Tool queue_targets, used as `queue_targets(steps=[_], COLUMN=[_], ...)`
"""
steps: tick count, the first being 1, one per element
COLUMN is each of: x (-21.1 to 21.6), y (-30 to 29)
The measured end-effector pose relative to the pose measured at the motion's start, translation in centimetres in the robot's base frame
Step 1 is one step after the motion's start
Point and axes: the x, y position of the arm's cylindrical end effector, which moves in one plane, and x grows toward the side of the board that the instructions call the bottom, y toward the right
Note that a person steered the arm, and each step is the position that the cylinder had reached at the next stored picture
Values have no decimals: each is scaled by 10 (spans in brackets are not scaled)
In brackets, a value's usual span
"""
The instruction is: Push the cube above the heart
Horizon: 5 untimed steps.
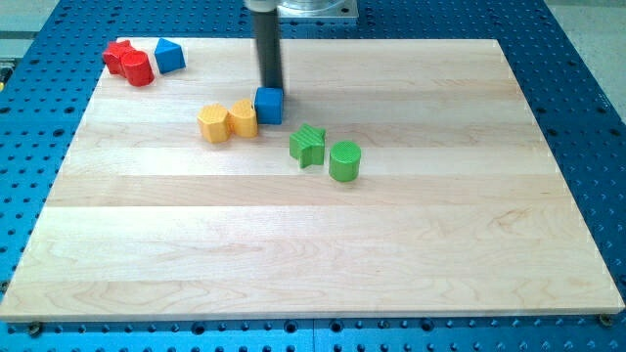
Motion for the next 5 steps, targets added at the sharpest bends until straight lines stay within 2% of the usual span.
queue_targets(steps=[1, 2, 4, 5], x=[19, 43, 31, 20], y=[58, -8, -167, -190])
